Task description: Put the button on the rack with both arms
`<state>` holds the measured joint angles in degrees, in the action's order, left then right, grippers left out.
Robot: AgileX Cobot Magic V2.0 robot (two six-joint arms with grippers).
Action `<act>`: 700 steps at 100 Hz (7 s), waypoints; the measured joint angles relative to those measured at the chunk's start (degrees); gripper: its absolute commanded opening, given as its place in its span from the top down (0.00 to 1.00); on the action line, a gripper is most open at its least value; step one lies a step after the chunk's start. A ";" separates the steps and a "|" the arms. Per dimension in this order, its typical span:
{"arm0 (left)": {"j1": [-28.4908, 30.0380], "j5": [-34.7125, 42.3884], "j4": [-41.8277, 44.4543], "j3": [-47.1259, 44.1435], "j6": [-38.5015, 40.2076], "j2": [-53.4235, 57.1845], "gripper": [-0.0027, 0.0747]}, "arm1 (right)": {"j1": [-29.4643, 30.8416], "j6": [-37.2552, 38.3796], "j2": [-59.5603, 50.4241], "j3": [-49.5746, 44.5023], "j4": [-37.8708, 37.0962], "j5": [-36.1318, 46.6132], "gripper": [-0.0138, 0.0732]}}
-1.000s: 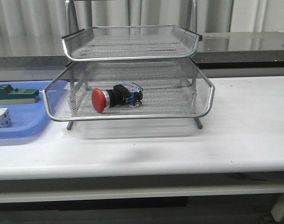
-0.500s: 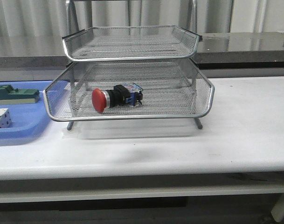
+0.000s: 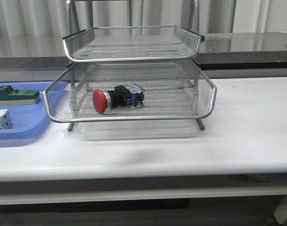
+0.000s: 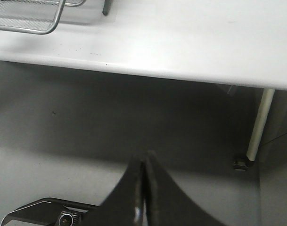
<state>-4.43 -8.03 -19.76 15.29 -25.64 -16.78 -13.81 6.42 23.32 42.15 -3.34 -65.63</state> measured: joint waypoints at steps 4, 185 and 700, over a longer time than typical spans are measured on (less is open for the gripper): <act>0.00 0.00 -0.11 0.00 0.00 0.00 0.39 | 0.00 0.00 0.00 0.00 0.00 0.00 0.92; 0.07 0.00 -0.55 -0.06 0.03 0.00 0.99 | 0.00 -1.20 23.49 0.00 17.80 20.91 0.92; 0.07 0.10 -0.55 -0.06 0.03 0.00 0.99 | 3.92 -8.27 -3.03 -9.44 10.29 29.52 0.91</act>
<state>-4.36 -7.94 -20.32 15.23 -25.61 -16.78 -9.88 -1.85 20.29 32.71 6.95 -36.11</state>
